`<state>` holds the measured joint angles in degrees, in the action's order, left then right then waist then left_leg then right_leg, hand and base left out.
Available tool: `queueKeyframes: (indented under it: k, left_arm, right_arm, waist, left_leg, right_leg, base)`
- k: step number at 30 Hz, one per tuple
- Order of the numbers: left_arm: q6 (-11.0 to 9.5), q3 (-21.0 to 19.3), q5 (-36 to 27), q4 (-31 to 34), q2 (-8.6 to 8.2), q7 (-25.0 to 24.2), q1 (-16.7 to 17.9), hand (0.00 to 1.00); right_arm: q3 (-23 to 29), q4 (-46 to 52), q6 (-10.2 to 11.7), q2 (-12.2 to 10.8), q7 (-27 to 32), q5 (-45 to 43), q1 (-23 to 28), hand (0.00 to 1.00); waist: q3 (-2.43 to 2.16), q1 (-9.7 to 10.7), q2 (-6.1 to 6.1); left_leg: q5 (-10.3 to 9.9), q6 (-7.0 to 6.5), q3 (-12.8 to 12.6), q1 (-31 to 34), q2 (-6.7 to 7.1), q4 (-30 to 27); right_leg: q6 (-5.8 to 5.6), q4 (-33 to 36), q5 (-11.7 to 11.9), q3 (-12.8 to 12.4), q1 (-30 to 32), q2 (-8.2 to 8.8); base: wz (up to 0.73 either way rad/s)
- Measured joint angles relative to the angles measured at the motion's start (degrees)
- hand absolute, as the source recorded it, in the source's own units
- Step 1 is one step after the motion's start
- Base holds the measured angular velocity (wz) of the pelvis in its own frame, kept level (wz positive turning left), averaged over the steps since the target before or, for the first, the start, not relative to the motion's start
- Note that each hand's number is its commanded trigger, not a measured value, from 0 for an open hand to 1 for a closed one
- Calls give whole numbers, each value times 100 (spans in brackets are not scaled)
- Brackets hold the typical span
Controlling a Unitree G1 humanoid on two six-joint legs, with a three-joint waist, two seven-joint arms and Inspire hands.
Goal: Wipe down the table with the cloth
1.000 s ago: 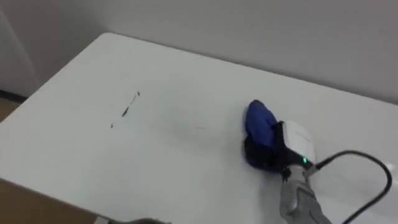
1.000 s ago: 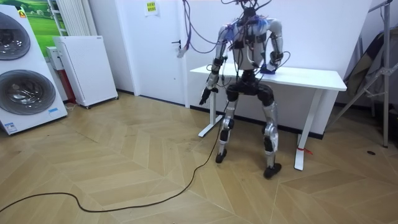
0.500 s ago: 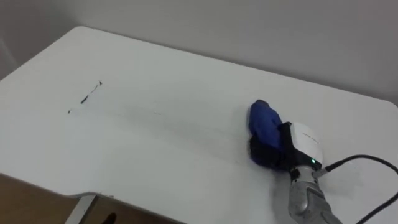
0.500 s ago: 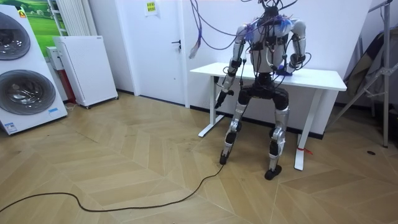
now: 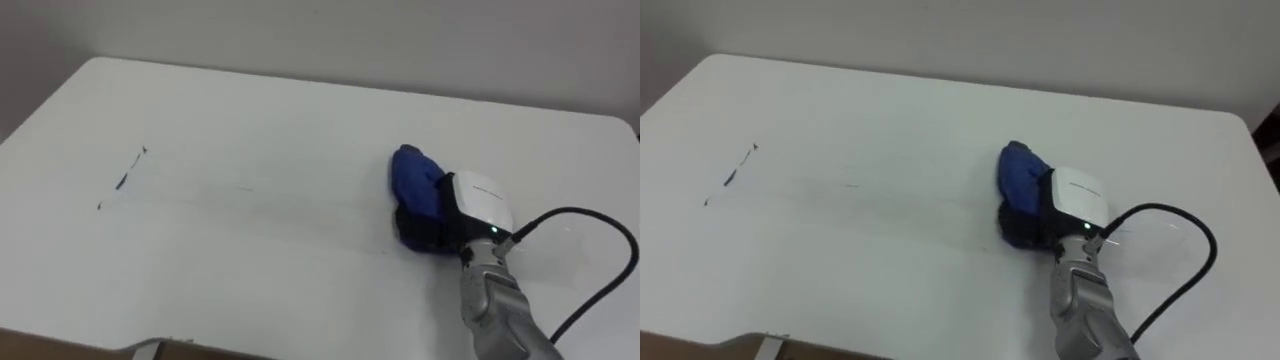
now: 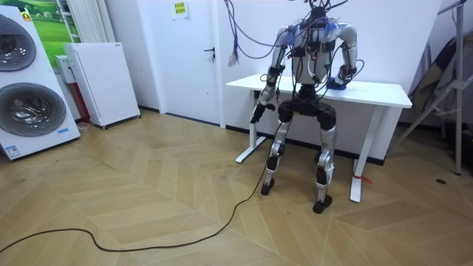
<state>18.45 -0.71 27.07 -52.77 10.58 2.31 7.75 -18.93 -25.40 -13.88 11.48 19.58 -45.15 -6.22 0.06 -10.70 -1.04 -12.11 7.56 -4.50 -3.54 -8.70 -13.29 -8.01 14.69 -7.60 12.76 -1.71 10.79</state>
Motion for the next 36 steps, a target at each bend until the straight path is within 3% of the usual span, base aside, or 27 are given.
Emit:
queueKeyframes:
  k: [1,2,9,14,19,24,36]
  left_arm:
    - [1,30,-2,0,9,16,-3,0]
    - [1,145,-2,-1,28,83,-3,0]
    - [-5,231,-13,3,26,271,-11,0]
    - [-56,385,-57,4,21,467,-27,0]
    - [-98,391,-76,352,5,481,-24,0]
    - [-348,390,-377,622,-69,465,-35,0]
    - [-399,389,-1030,559,-63,447,98,0]
  right_arm:
    - [-14,2,0,-1,43,12,31,58]
    - [-24,2,3,-4,107,18,78,0]
    - [-19,44,-52,-33,228,-1,242,0]
    - [-20,49,-47,-45,258,-85,270,0]
    - [-23,393,-107,-11,224,-89,500,0]
    - [-13,688,-90,22,184,-151,677,0]
    - [43,1240,-62,93,16,196,884,0]
  waist:
    - [0,10,8]
    - [-12,18,33]
    - [6,228,200]
    - [5,257,196]
    - [-3,254,178]
    - [-5,262,127]
    - [-10,391,139]
  left_leg:
    - [0,0,13,-21,0,12]
    - [0,0,30,-26,0,19]
    - [0,-1,299,27,30,22]
    - [-1,-2,312,12,33,67]
    - [0,-1,489,-15,36,156]
    - [0,-1,545,-19,35,179]
    - [3,-6,520,-112,40,267]
  right_leg:
    - [-1,-11,-1,4,-31,-7]
    - [-3,-38,-3,21,-59,-12]
    - [-10,-224,-7,180,-254,-43]
    - [-10,-258,-7,171,-274,-58]
    - [-8,-321,-8,162,-319,-121]
    - [-8,-321,-8,188,-310,-139]
    - [-8,-320,-8,182,-308,-138]
  base:
    - [5]
    - [14]
    - [17]
    - [2]
    - [3]
    - [0]
    - [-3]
